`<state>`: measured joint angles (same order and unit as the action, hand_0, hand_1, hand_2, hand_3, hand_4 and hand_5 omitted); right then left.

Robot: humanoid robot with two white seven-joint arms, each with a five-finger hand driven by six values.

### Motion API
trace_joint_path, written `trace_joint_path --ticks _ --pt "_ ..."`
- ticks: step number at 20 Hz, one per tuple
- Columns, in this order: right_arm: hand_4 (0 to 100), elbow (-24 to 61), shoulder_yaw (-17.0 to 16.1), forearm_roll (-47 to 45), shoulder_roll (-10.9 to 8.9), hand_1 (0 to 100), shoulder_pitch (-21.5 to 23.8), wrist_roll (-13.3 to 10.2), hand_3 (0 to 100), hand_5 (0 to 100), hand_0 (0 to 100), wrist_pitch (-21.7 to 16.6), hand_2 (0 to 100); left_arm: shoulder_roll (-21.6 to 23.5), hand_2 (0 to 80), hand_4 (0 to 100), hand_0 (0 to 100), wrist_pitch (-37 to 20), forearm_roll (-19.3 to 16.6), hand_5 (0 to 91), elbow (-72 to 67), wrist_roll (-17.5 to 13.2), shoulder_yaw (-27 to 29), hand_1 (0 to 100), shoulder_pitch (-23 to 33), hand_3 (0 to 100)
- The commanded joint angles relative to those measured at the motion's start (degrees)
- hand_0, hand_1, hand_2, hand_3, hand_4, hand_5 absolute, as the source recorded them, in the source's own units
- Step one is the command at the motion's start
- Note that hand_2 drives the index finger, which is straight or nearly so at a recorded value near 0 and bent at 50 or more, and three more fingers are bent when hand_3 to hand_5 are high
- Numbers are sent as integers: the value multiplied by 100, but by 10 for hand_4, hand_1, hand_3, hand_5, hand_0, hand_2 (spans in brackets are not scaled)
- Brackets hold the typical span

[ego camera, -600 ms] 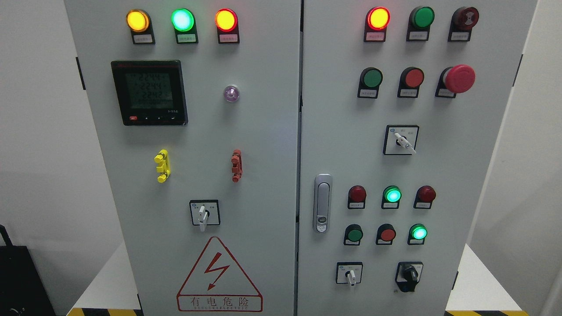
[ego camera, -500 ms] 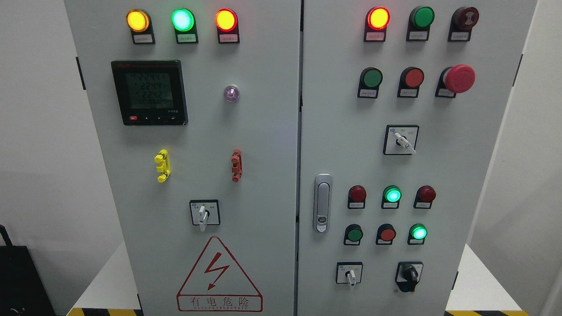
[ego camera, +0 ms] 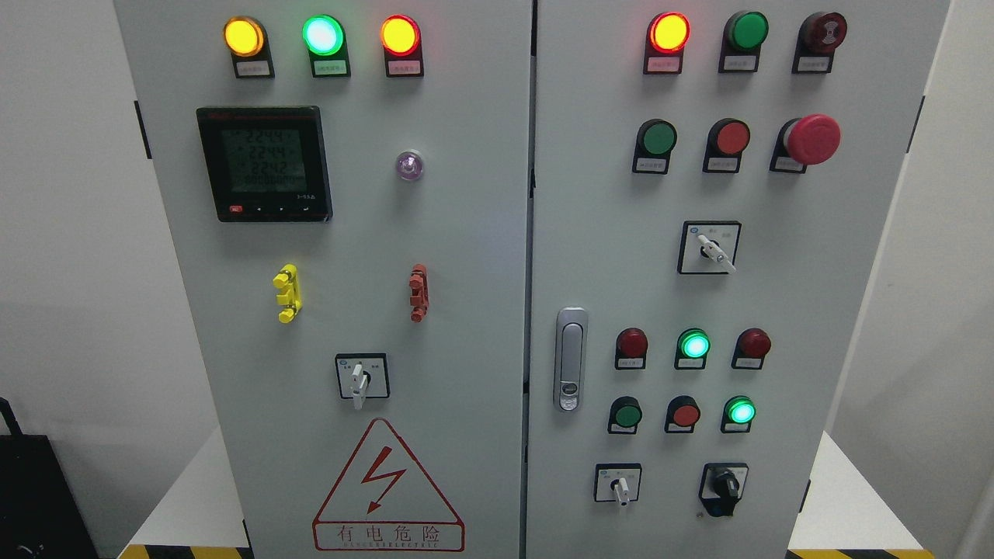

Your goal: Turn on light switch 1

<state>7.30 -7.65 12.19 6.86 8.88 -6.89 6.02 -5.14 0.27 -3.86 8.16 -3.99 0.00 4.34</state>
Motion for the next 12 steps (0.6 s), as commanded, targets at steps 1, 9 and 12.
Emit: trace_joint_path --ticks 1,9,12 --pt "0 -1 0 2 0 0 0 -5 0 0 54 -4 0 4 0 0 341 -63 0 0 185 275 -176 0 23 0" --pt "0 -1 0 2 0 0 0 -5 0 0 54 -4 0 101 0 5 344 -194 0 0 2442 337 -484 0 559 0" --pt "0 -1 0 2 0 0 0 -5 0 0 54 -4 0 118 0 103 351 -693 0 0 2996 451 -484 6 586 36"
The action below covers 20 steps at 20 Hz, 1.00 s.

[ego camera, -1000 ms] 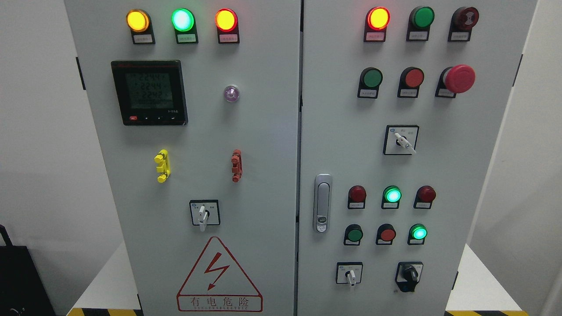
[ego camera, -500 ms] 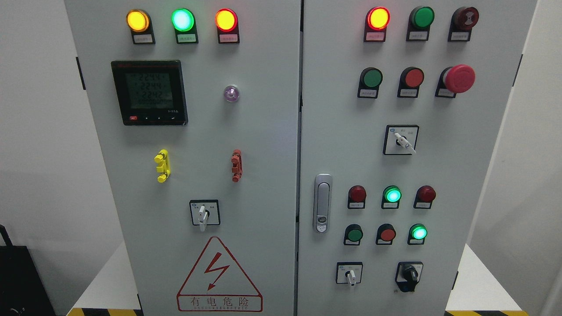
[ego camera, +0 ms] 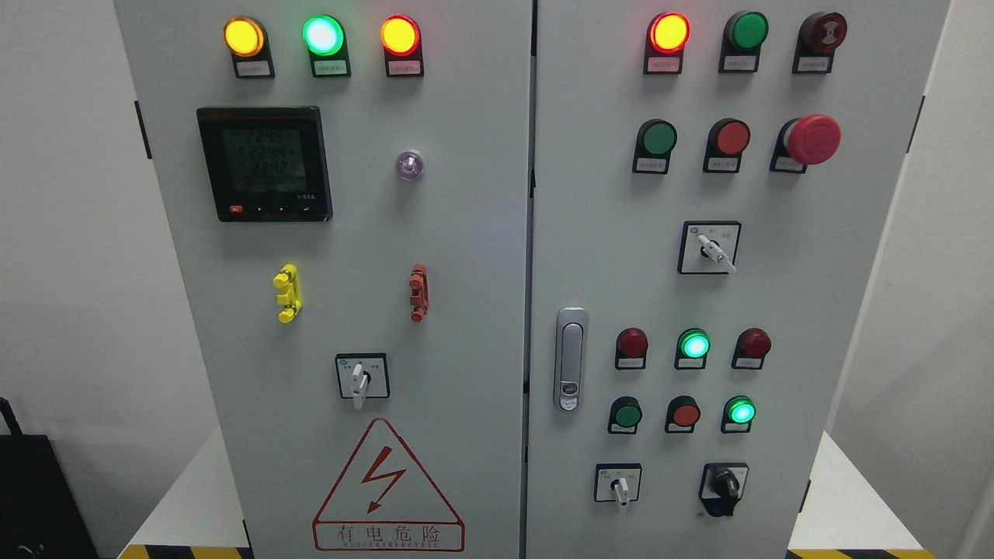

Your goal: Turn on light switch 1

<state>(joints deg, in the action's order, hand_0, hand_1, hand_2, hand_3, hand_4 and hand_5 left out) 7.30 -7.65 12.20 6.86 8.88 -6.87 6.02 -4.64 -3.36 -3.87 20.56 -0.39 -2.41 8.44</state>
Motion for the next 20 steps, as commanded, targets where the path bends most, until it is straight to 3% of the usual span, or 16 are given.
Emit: trace_joint_path --ticks 1,3,5,9,16,20 --pt "0 0 0 1 0 0 0 -7 0 0 54 -5 0 86 0 180 354 -515 -17 0 2011 144 -243 13 271 81" --pt "0 0 0 1 0 0 0 -7 0 0 54 -5 0 164 5 261 359 -779 -140 0 2704 135 -234 27 491 163" --pt "0 0 0 1 0 0 0 -7 0 0 55 -5 0 252 65 345 372 -1017 -254 0 3573 135 -225 38 736 241" --pt "0 0 0 1 0 0 0 1 0 0 54 -5 0 323 116 436 381 -1220 -255 29 5033 144 -208 59 869 307" --pt "0 0 0 1 0 0 0 -7 0 0 54 -5 0 393 259 618 392 -1202 -246 276 7425 109 -234 129 993 455" --pt "0 0 0 1 0 0 0 -7 0 0 54 -5 0 393 334 708 336 -1158 -237 422 8410 -40 -190 226 984 552"
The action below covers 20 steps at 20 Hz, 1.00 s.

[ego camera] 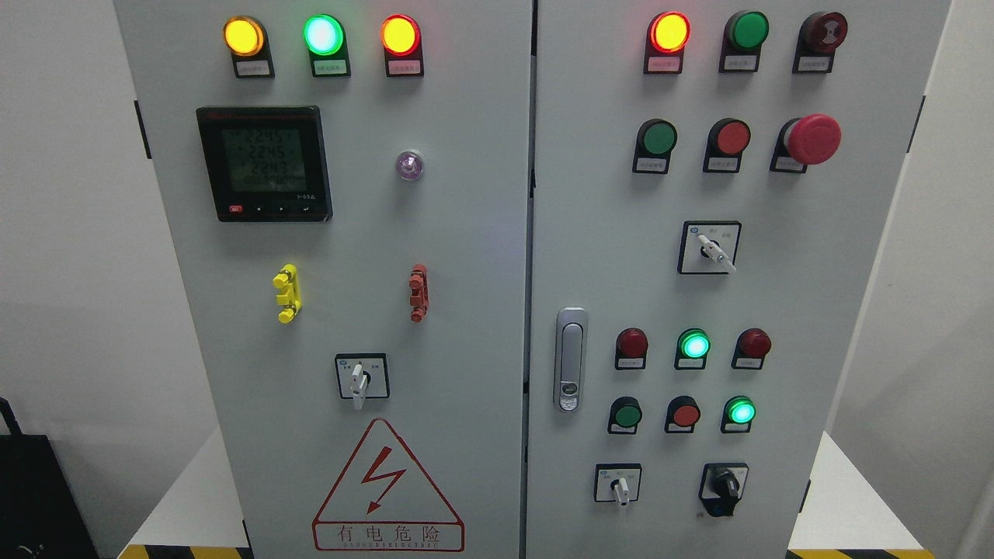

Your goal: Turn on light switch 1

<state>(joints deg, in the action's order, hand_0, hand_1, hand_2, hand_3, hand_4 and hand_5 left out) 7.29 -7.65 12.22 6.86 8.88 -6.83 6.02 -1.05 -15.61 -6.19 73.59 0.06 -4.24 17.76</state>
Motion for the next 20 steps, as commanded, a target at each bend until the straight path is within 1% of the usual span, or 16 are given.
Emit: trace_joint_path --ticks 1,3,5,6,7,8,11,13,15,16,17,18,19,20 --pt "0 0 0 -1 0 0 0 -3 0 0 54 -4 0 26 346 713 326 67 -5 432 3292 -146 -7 238 35 564" --pt "0 0 0 -9 0 0 0 -11 0 0 55 -4 0 -1 375 737 286 67 -14 472 3652 -243 11 272 -9 596" --pt "0 0 0 -1 0 0 0 -11 0 0 54 -4 0 -10 396 773 229 67 -14 543 3960 -305 19 310 -18 632" --pt "0 0 0 -1 0 0 0 -3 0 0 54 -4 0 -18 400 782 218 67 -14 578 4022 -323 11 315 -44 642" --pt "0 0 0 -1 0 0 0 -11 0 0 54 -4 0 -45 408 793 195 76 -14 630 4032 -331 11 326 -131 663" --pt "0 0 0 -1 0 0 0 -11 0 0 54 -4 0 -97 414 806 178 120 -14 661 4023 -366 11 339 -271 685" --pt "0 0 0 -1 0 0 0 -3 0 0 54 -4 0 -177 421 818 148 418 -14 698 4075 -428 11 358 -588 721" --pt "0 0 0 -1 0 0 0 -3 0 0 54 -4 0 -168 423 826 135 629 -32 710 4216 -428 2 363 -650 728" --pt "0 0 0 -1 0 0 0 -11 0 0 54 -4 0 -168 424 830 123 796 -128 718 4286 -376 -16 368 -773 732" --pt "0 0 0 -1 0 0 0 -11 0 0 54 -4 0 -185 421 831 113 875 -267 724 4278 -315 -16 372 -913 735" --pt "0 0 0 -1 0 0 0 -3 0 0 54 -4 0 -238 420 833 103 1033 -417 731 4278 -175 -24 376 -1088 737" --pt "0 0 0 -1 0 0 0 -11 0 0 54 -4 0 -334 420 835 100 1313 -497 735 4269 9 -51 377 -1282 739" --pt "0 0 0 -1 0 0 0 -3 0 0 54 -4 0 -370 424 838 97 1594 -506 743 4278 124 -77 389 -1440 744" --pt "0 0 0 -9 0 0 0 -11 0 0 54 -4 0 -370 437 844 95 1779 -506 754 4278 160 -95 402 -1546 757"
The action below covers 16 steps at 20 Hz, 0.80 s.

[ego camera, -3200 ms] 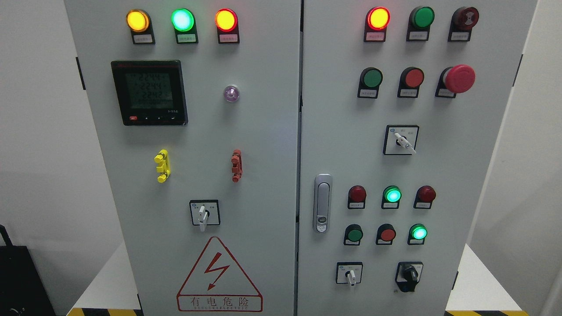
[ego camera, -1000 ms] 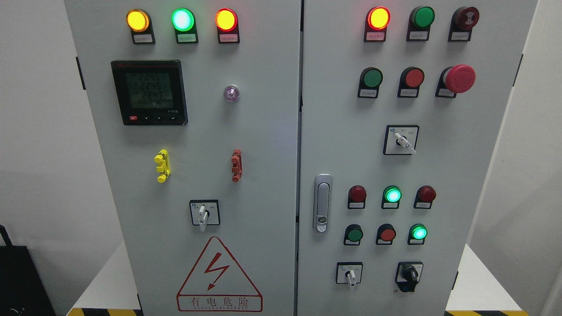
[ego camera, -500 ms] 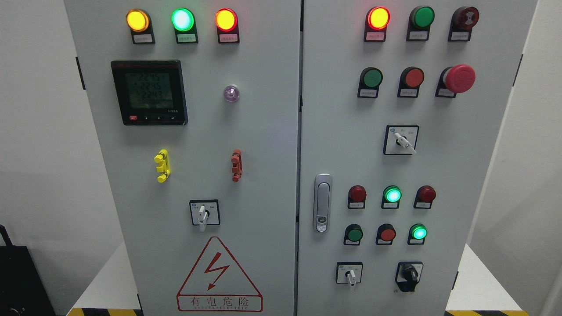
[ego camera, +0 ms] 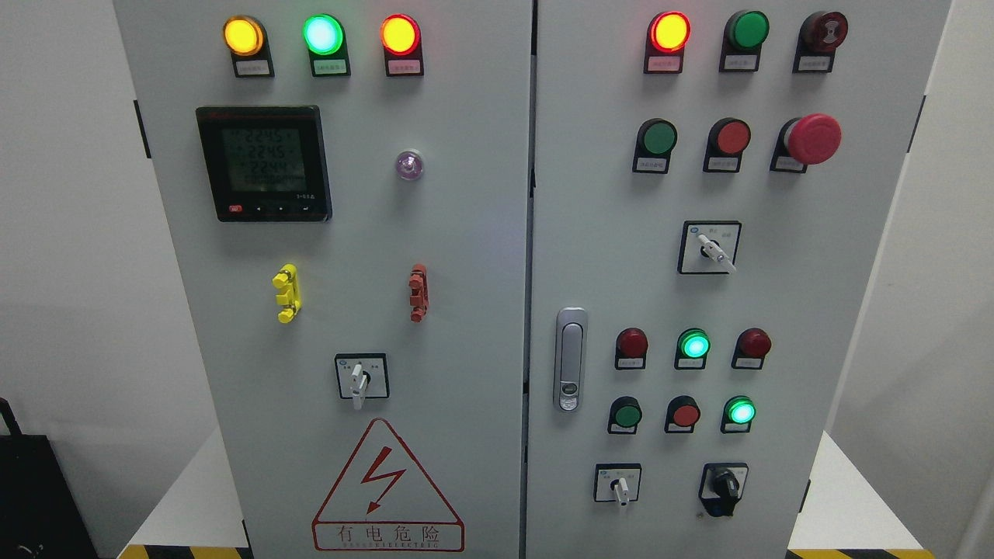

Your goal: Turn on light switch 1

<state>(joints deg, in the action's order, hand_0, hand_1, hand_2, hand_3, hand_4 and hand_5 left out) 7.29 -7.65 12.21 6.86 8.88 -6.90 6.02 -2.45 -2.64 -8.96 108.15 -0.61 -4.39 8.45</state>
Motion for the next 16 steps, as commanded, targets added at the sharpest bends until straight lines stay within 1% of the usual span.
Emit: trace_joint_path --ticks 1,4,5,7,9,13,16 --pt "0 0 0 1 0 0 0 -4 0 0 54 -5 0 -229 441 848 93 588 -237 757 821 254 -79 407 -677 763" --pt "0 0 0 -8 0 0 0 4 0 0 54 -5 0 -299 463 864 88 764 -272 778 821 508 -88 424 -853 794" --pt "0 0 0 1 0 0 0 4 0 0 54 -5 0 -326 475 875 85 878 -325 785 830 640 -97 434 -932 809" --pt "0 0 0 1 0 0 0 4 0 0 54 -5 0 -335 491 888 81 1028 -430 804 839 807 -175 454 -1046 832" --pt "0 0 0 1 0 0 0 4 0 0 54 -5 0 -343 499 898 79 1055 -457 821 839 930 -220 481 -1099 850" --pt "0 0 0 1 0 0 0 4 0 0 54 -5 0 -352 517 912 71 1353 -527 842 839 1343 -308 547 -1178 872" --pt "0 0 0 1 0 0 0 -4 0 0 54 -5 0 -352 532 920 68 1485 -545 847 830 1458 -308 581 -1196 887"
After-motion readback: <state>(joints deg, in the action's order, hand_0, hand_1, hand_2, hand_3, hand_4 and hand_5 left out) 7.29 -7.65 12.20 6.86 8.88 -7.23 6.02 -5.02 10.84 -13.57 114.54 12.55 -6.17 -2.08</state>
